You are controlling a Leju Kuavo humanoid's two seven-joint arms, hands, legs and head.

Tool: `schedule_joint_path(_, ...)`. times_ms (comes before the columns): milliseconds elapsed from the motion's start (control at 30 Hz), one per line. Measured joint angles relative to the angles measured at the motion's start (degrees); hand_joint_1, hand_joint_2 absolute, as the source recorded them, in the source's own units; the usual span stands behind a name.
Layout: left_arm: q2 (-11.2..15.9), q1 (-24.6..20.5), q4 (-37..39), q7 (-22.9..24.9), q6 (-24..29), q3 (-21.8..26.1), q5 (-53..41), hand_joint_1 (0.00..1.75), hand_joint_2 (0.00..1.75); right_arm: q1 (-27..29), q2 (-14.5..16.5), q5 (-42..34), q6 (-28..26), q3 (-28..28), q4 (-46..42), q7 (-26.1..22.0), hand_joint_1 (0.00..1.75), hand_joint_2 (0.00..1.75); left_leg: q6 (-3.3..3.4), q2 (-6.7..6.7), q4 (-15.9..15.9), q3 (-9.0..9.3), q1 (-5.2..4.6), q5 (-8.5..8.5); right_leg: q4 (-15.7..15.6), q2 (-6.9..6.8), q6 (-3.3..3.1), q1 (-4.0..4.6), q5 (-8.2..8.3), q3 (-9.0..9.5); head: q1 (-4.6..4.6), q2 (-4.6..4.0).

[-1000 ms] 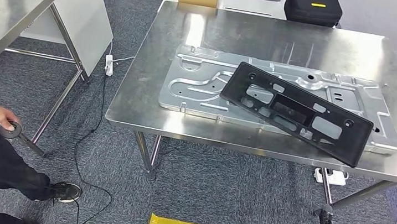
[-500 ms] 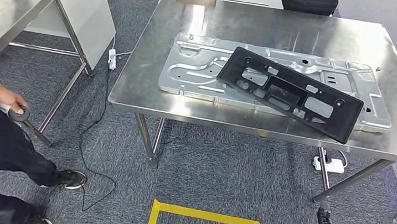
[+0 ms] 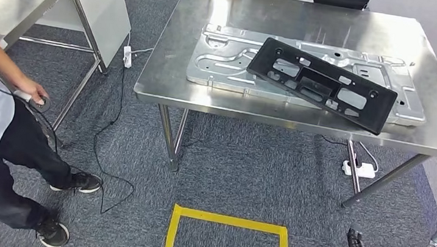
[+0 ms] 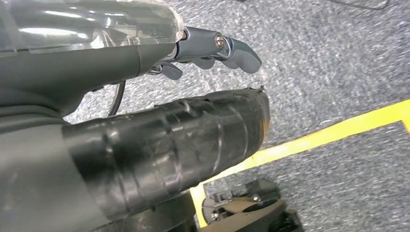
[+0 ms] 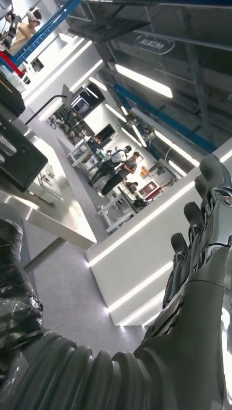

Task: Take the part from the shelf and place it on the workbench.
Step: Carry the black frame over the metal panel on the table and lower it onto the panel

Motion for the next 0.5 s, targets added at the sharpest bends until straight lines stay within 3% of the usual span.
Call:
schedule_joint_path(67, -0.01, -0.01, 0.0, -0.05, 0.0, 0.01, -0.03, 0.0, 0.0, -0.08, -0.01, 0.05, 0.0, 0.07, -0.01, 0.03, 0.0, 1.75, -0.7, -0.03, -0.01, -0.41, 0.05, 1.06, -3.54, 0.07, -0.55, 0.48, -0.91, 1.58, -0.01, 0.0)
schedule_joint_path(133, 0.01, 0.11, 0.0, -0.08, 0.0, 0.02, 0.01, 0.0, 0.0, -0.12, 0.01, 0.1, 0.0, 0.13, 0.01, 0.13, 0.0, 1.75, -1.38, -0.17, 0.17, -0.95, 0.26, 1.14, -3.94, -0.09, -1.37, 0.38, 0.15, 0.62, 0.01, 0.0)
schedule_joint_path(167, 0.02, 0.18, 0.0, -0.07, 0.0, 0.04, 0.03, 0.0, 0.0, -0.15, 0.02, 0.14, 0.0, 0.21, 0.01, 0.21, 0.0, 1.75, -1.66, -0.28, 1.17, -1.46, 0.36, -0.46, -4.08, -0.2, -1.91, 0.3, 0.91, -0.11, -0.02, 0.0)
schedule_joint_path(267, 0.03, 0.34, 0.0, -0.05, 0.0, 0.08, 0.19, 0.0, 0.0, -0.14, 0.04, 0.23, 0.0, 0.53, 0.01, 0.38, 0.0, 1.75, -2.21, -0.43, 9.86, -3.51, 0.63, -9.32, -4.03, -0.39, -2.78, 0.37, 3.23, -2.95, -0.16, 0.0)
schedule_joint_path(300, 0.03, 0.37, 0.0, -0.05, 0.0, 0.09, 0.26, 0.0, 0.0, -0.12, 0.04, 0.25, 0.0, 0.57, 0.02, 0.39, 0.0, 1.75, -2.32, -0.43, 13.14, -3.8, 0.65, -10.76, -3.86, -0.43, -2.76, 0.45, 3.97, -4.02, -0.16, 0.0)
schedule_joint_path(333, 0.03, 0.36, 0.0, -0.05, 0.0, 0.09, 0.33, 0.0, 0.0, -0.13, 0.04, 0.26, 0.0, 0.6, 0.02, 0.41, 0.0, 1.75, -2.36, -0.43, 15.28, -3.49, 0.66, -10.63, -3.62, -0.48, -2.71, 0.51, 4.68, -5.18, -0.16, 0.0)
schedule_joint_path(367, 0.03, 0.35, 0.0, -0.05, 0.0, 0.1, 0.37, 0.0, 0.0, -0.13, 0.04, 0.26, -0.01, 0.62, 0.02, 0.42, 0.0, 1.75, -2.34, -0.43, 15.71, -2.42, 0.65, -9.25, -3.3, -0.52, -2.64, 0.53, 5.34, -6.31, -0.17, 0.0)
schedule_joint_path(433, 0.06, 0.31, 0.0, -0.05, 0.0, 0.11, 0.42, 0.0, 0.0, -0.12, 0.04, 0.27, -0.02, 0.66, 0.02, 0.42, 0.0, 1.75, -2.08, -0.44, 11.0, 2.47, 0.64, -6.11, -2.49, -0.54, -2.38, 0.51, 6.51, -8.42, -0.19, 0.0)
schedule_joint_path(500, 0.07, 0.14, 0.0, -0.05, 0.0, 0.12, 0.43, 0.0, 0.0, -0.11, 0.04, 0.31, -0.02, 0.67, 0.02, 0.43, 0.0, 1.75, -1.66, -0.46, 2.32, 8.63, 0.44, -6.81, -1.67, -0.53, -1.91, 0.61, 7.47, -9.79, -0.17, 0.0)
